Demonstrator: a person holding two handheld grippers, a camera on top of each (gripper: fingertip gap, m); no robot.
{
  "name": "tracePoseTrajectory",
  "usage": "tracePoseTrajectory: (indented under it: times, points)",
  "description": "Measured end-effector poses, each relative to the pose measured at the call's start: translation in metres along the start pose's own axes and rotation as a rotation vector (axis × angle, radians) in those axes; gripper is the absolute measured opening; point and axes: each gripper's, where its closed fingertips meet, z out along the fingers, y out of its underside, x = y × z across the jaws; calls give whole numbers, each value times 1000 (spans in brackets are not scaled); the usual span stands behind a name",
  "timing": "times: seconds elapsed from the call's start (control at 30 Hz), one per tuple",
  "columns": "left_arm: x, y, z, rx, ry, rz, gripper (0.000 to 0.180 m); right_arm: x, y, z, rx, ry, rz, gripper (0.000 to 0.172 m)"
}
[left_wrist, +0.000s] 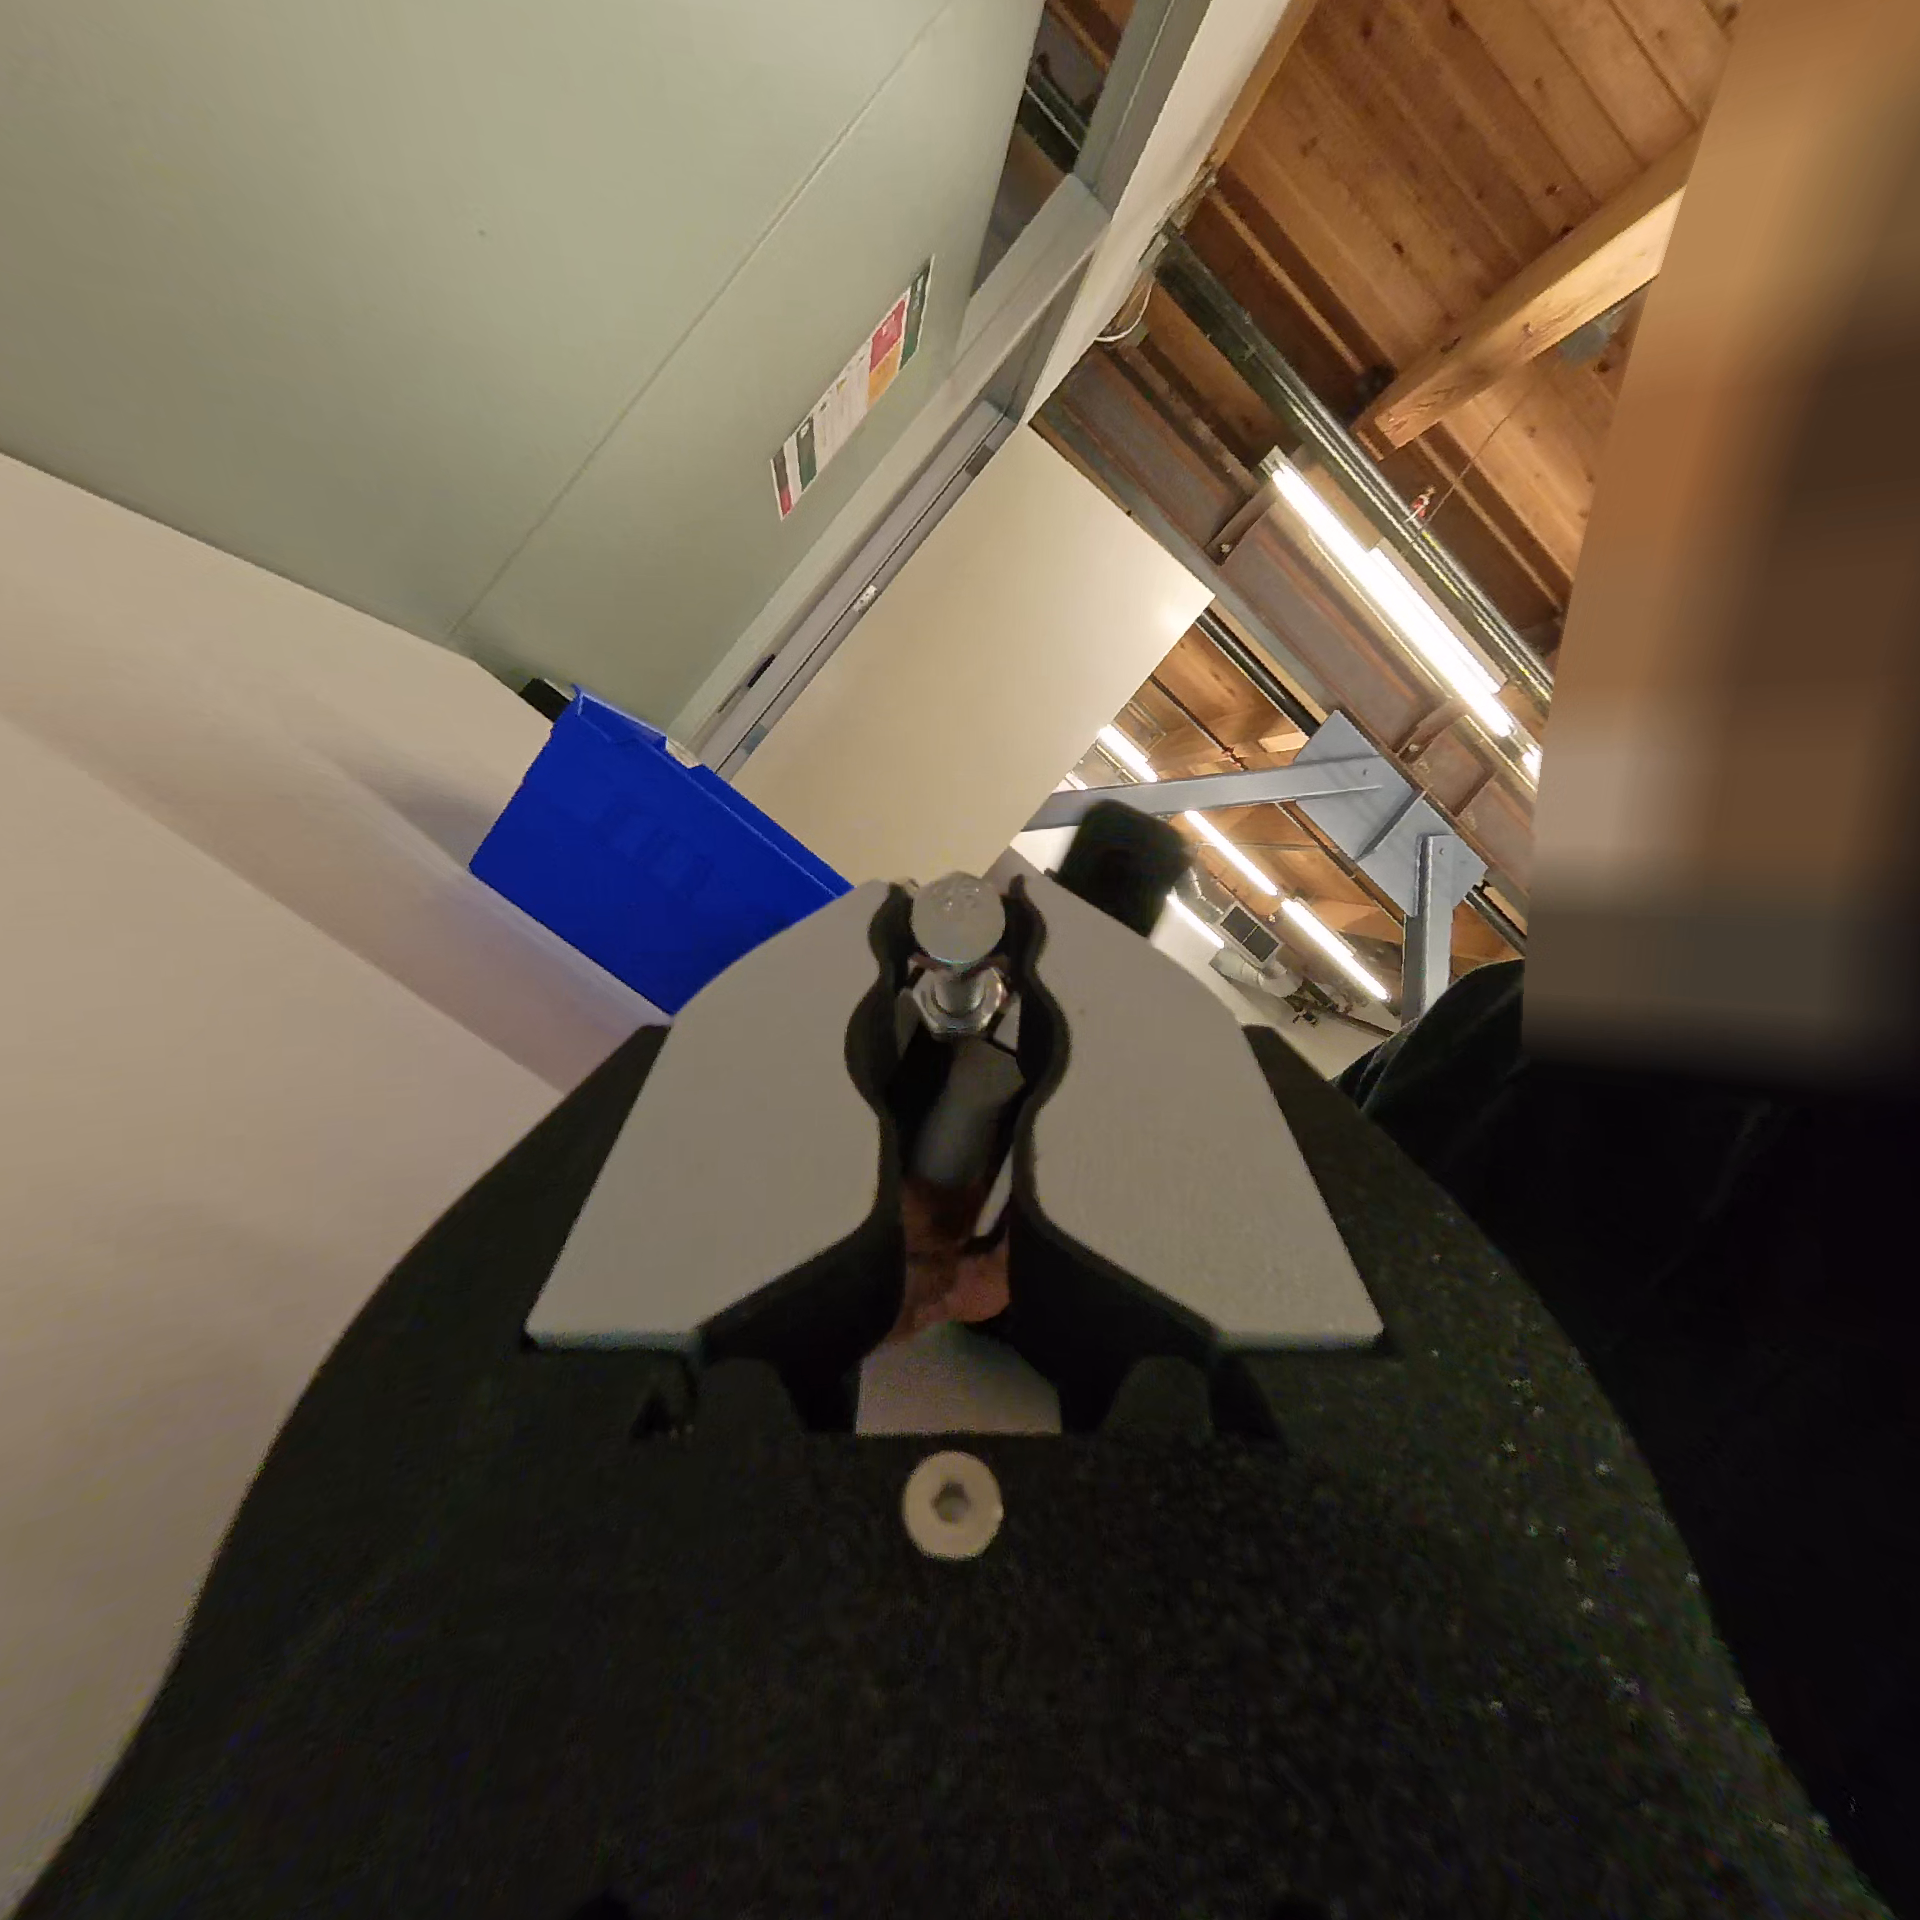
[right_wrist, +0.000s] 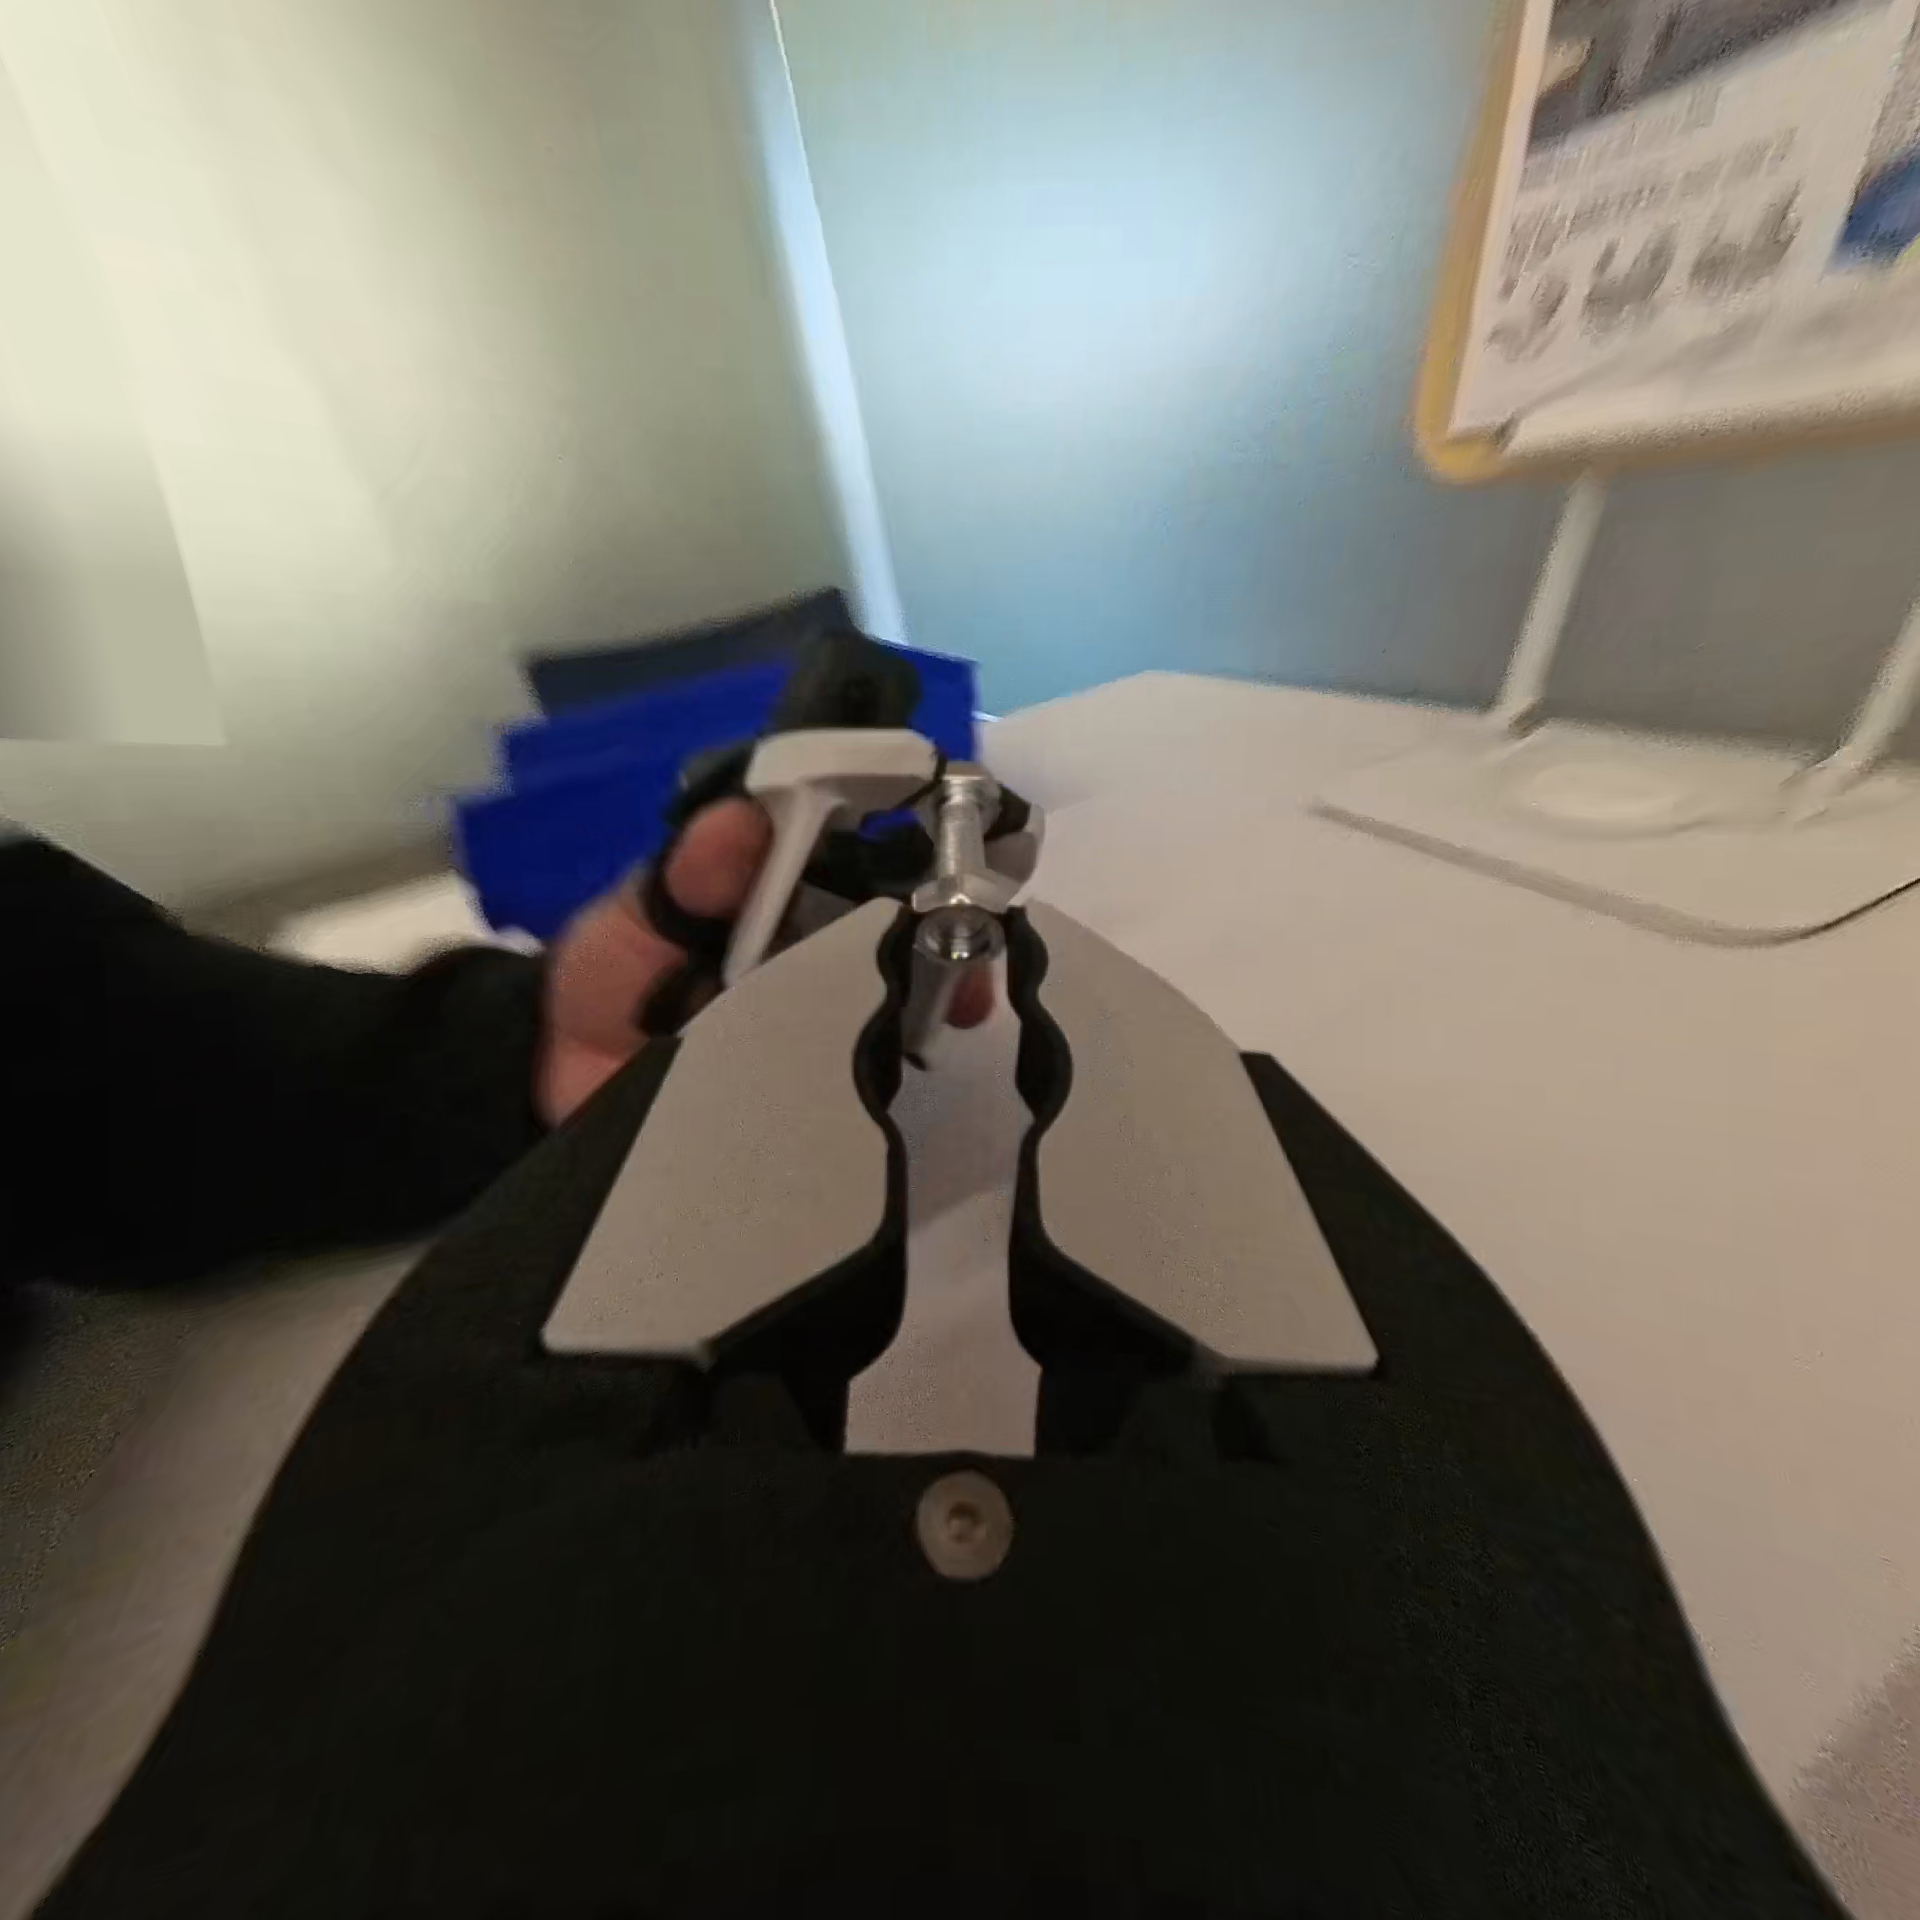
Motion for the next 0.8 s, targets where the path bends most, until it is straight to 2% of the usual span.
tracePoseTrajectory:
  times: [0.13, 0.2, 0.37, 0.57, 0.6, 0.67, 0.73, 0.8]
  points:
    - [-4, 2, -1, -8, -21, -51, 17, 3, 6, 1, -89, 195, -603, 17]
    - [-5, 3, -2, -11, -22, -68, 17, 4, 6, 0, -111, 258, -835, 17]
    - [-7, 4, -2, -6, -21, -150, 17, 4, 6, -1, -137, 331, -1122, 17]
    - [-8, 5, -2, 49, 19, -339, 17, -2, 5, -3, -169, 364, -1460, 17]
    - [-9, 5, -2, 59, 18, -356, 17, -1, 5, -3, -177, 363, -1477, 17]
    - [-10, 4, -1, 65, 12, -335, 17, -1, 4, -3, -163, 352, -1385, 17]
    - [-7, 1, -1, 78, 22, -279, 17, -6, 3, -3, -130, 287, -1165, 18]
    - [-4, -5, -3, 102, 33, -217, 17, -13, 3, -1, -94, 179, -865, 33]
